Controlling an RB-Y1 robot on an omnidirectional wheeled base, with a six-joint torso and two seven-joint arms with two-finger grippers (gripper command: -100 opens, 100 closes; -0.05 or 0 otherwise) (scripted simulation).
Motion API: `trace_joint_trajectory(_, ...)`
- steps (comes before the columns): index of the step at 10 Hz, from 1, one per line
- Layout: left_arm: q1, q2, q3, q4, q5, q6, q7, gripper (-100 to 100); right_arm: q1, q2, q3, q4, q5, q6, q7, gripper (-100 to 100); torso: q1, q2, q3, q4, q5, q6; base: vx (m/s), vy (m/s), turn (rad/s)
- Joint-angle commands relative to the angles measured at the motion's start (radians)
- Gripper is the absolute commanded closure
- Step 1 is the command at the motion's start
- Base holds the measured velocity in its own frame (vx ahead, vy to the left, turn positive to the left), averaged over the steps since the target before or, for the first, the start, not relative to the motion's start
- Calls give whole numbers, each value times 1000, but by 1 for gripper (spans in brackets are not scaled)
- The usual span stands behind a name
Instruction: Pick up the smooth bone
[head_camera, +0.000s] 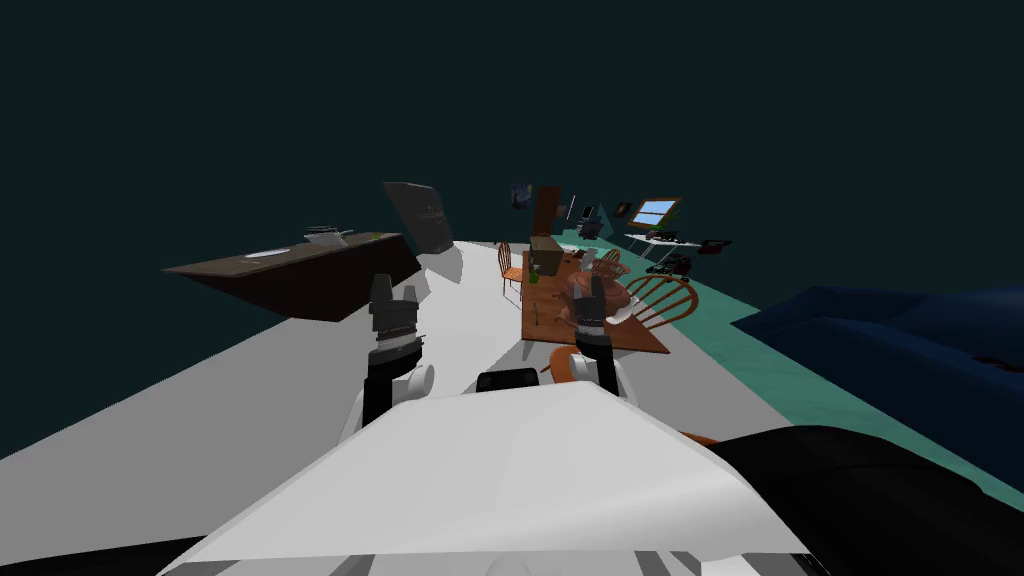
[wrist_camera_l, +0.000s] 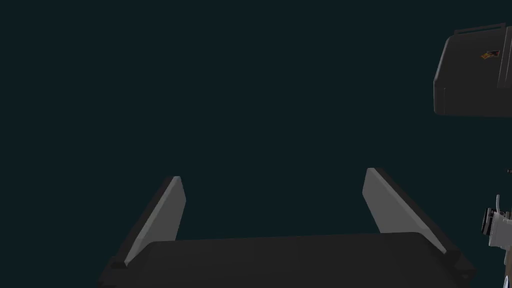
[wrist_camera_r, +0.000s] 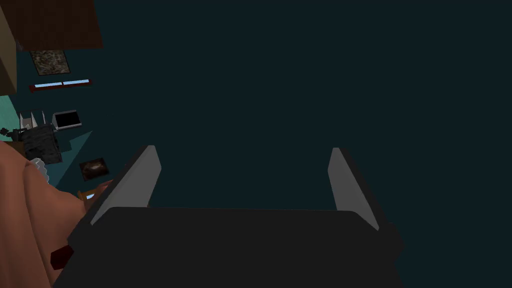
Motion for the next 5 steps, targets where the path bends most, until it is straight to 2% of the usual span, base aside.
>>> trace_joint_trajectory(1,0,0,0,0,0,0,0,0,0,-34,-7,1,-1,1,1,-100,0,0,0,0,0,0,2,8,64)
trace_joint_trajectory(5,0,0,0,0,0,0,0,0,3,-152,-39,13,-8,10,6,-100,1,0,0,0,0,0,1,22,159)
